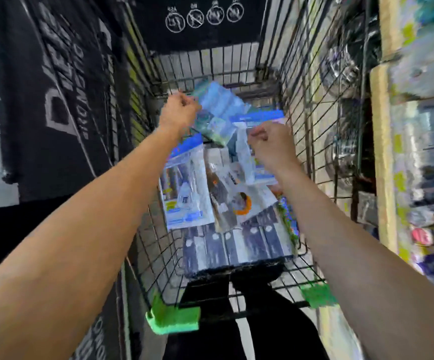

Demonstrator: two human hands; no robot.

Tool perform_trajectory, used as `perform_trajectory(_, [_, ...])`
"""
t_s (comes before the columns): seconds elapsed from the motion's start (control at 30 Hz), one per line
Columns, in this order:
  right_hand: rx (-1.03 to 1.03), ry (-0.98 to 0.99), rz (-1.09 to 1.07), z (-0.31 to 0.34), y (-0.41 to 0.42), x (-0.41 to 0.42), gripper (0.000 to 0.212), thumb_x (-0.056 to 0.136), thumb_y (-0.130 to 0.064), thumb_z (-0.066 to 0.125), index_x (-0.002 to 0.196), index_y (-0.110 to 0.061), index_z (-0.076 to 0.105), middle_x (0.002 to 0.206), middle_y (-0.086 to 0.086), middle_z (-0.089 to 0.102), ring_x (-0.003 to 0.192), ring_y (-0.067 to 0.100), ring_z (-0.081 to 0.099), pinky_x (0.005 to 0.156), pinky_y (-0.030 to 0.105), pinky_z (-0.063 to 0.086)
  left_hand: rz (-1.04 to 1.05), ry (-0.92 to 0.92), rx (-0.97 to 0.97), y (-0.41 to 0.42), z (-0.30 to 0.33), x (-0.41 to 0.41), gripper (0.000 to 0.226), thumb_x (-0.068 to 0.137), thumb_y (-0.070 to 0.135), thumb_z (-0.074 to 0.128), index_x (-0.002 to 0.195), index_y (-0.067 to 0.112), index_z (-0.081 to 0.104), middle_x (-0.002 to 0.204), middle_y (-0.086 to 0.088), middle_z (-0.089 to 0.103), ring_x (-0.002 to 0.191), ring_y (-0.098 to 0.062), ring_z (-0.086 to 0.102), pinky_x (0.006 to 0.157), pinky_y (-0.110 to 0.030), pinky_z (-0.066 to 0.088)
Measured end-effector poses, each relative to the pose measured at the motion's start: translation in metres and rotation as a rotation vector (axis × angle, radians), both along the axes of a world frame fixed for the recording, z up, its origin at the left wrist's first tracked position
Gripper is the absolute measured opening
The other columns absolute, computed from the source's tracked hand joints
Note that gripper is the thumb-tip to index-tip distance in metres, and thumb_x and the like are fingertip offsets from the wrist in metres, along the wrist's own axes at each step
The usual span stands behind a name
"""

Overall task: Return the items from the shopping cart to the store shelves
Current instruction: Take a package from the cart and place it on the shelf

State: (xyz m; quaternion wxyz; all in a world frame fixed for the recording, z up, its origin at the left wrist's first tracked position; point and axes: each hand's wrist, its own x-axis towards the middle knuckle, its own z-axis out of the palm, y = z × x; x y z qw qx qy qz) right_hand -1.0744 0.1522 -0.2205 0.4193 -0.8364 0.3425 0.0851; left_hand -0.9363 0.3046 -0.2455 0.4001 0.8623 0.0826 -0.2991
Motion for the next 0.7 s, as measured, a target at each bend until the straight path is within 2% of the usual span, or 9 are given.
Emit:
perform_trajectory(0.07, [0.029, 0.022, 0.023, -0.02, 0.004, 0.008, 0.011, 0.09, -0.012, 0.064, 0.096, -0.013, 0.074, 0.086, -0.001, 0.069, 0.086, 0.016, 0.066, 0.082, 0.03, 0.054, -0.033, 0.066, 0.085, 0.005, -0.024, 0.014, 0.008, 0.09, 0.022, 0.066, 0.088, 0.02, 0.058, 0.107, -0.01, 0.068, 0.09, -0.021, 0.059, 0.078, -0.029, 0.047])
perform_trajectory(0.1, [0.041, 0.017, 0.035, -0.031, 0.005, 0.011, 0.012, 0.09, -0.008, 0.064, 0.096, -0.012, 0.074, 0.084, -0.003, 0.067, 0.085, 0.015, 0.066, 0.083, 0.03, 0.054, -0.055, 0.096, 0.107, 0.007, -0.038, 0.022, 0.015, 0.088, 0.022, 0.069, 0.099, 0.019, 0.06, 0.111, -0.008, 0.067, 0.091, -0.021, 0.059, 0.079, -0.03, 0.048])
perform_trajectory(0.2, [0.061, -0.031, 0.06, -0.057, 0.011, 0.011, 0.014, 0.086, -0.002, 0.064, 0.093, -0.008, 0.074, 0.087, 0.003, 0.073, 0.084, 0.019, 0.069, 0.086, 0.038, 0.057, -0.161, 0.167, 0.173, 0.01, -0.074, 0.045, 0.058, 0.074, 0.029, 0.081, 0.126, 0.013, 0.06, 0.116, -0.001, 0.066, 0.104, -0.02, 0.063, 0.096, -0.035, 0.052])
perform_trajectory(0.27, [0.083, -0.036, 0.05, -0.074, 0.011, 0.007, 0.013, 0.086, 0.0, 0.065, 0.093, -0.008, 0.073, 0.086, 0.008, 0.073, 0.081, 0.021, 0.069, 0.08, 0.034, 0.057, -0.186, 0.205, 0.155, 0.014, -0.128, 0.065, 0.082, 0.048, 0.042, 0.085, 0.123, 0.016, 0.064, 0.112, 0.003, 0.071, 0.102, -0.019, 0.068, 0.098, -0.04, 0.055])
perform_trajectory(0.33, [0.107, -0.04, 0.048, -0.084, 0.011, -0.001, 0.012, 0.088, -0.001, 0.065, 0.095, -0.007, 0.072, 0.085, 0.006, 0.07, 0.077, 0.014, 0.065, 0.073, 0.02, 0.053, -0.166, 0.228, 0.164, 0.011, -0.149, 0.069, 0.091, 0.037, 0.048, 0.084, 0.12, 0.016, 0.065, 0.111, 0.001, 0.073, 0.098, -0.02, 0.071, 0.095, -0.041, 0.057])
perform_trajectory(0.4, [0.108, -0.059, 0.05, -0.087, 0.011, -0.007, 0.01, 0.091, -0.004, 0.066, 0.097, -0.008, 0.071, 0.085, -0.002, 0.066, 0.074, 0.001, 0.059, 0.069, 0.006, 0.045, -0.189, 0.238, 0.186, 0.001, -0.142, 0.059, 0.074, 0.055, 0.043, 0.087, 0.12, 0.014, 0.065, 0.113, 0.002, 0.07, 0.1, -0.019, 0.067, 0.097, -0.033, 0.053])
perform_trajectory(0.47, [0.118, -0.072, 0.038, -0.086, 0.01, -0.008, 0.008, 0.091, -0.006, 0.066, 0.097, -0.009, 0.071, 0.084, -0.004, 0.065, 0.073, -0.004, 0.057, 0.066, 0.004, 0.044, -0.219, 0.196, 0.222, -0.013, -0.116, 0.045, 0.069, 0.062, 0.046, 0.087, 0.118, 0.014, 0.064, 0.115, 0.002, 0.067, 0.103, -0.019, 0.063, 0.095, -0.029, 0.05])
perform_trajectory(0.6, [0.136, -0.055, 0.018, -0.08, 0.008, -0.009, 0.008, 0.092, -0.009, 0.066, 0.096, -0.012, 0.071, 0.087, -0.003, 0.068, 0.072, -0.002, 0.058, 0.068, 0.01, 0.046, -0.222, 0.188, 0.243, -0.033, -0.106, 0.038, 0.084, 0.068, 0.049, 0.086, 0.135, 0.009, 0.054, 0.132, -0.006, 0.062, 0.12, -0.024, 0.06, 0.102, -0.035, 0.048])
perform_trajectory(0.7, [0.154, -0.022, -0.001, -0.076, 0.008, -0.011, 0.009, 0.092, -0.009, 0.065, 0.095, -0.013, 0.072, 0.091, 0.0, 0.072, 0.08, 0.009, 0.065, 0.073, 0.018, 0.052, -0.224, 0.202, 0.264, -0.042, -0.091, 0.042, 0.093, 0.071, 0.049, 0.085, 0.141, 0.006, 0.043, 0.13, -0.004, 0.056, 0.118, -0.025, 0.058, 0.094, -0.033, 0.047])
